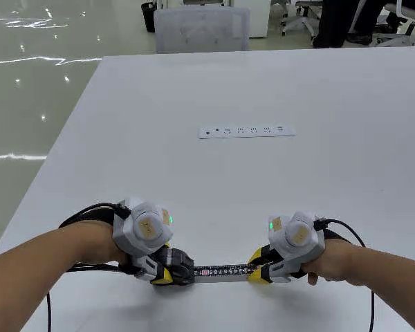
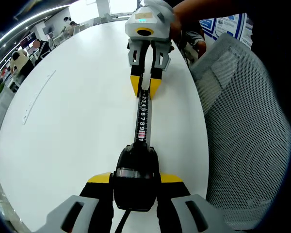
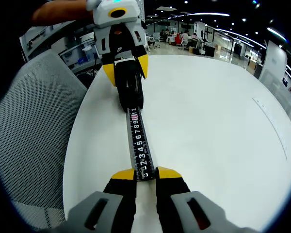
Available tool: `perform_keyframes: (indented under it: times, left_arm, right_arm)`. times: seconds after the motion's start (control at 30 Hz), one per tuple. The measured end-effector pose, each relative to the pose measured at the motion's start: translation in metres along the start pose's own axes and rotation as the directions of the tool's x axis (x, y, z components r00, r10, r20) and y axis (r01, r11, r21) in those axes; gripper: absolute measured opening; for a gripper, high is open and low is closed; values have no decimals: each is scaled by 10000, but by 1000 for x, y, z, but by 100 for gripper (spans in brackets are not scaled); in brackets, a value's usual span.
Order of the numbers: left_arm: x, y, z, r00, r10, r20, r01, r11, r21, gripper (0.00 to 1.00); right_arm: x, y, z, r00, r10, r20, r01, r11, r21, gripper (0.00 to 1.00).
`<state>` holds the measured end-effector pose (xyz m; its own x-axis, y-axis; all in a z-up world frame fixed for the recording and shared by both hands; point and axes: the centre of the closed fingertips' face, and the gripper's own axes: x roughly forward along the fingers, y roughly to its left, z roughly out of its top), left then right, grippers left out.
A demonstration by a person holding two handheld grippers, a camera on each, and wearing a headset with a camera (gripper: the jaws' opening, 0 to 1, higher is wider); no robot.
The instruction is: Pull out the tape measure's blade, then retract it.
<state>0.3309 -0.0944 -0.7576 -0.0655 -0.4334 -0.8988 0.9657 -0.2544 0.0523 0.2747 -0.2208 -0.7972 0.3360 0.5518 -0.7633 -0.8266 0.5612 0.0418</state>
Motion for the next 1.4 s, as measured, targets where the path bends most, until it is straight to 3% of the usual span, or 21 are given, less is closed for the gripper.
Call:
perform_keyframes:
  times: [1.4]
  left_arm:
    - [1, 0, 1, 10000, -4, -19, 4, 10000, -13, 31]
  right_arm:
    - [-20, -6, -22, 9996, -237, -175, 240, 9995, 201, 12]
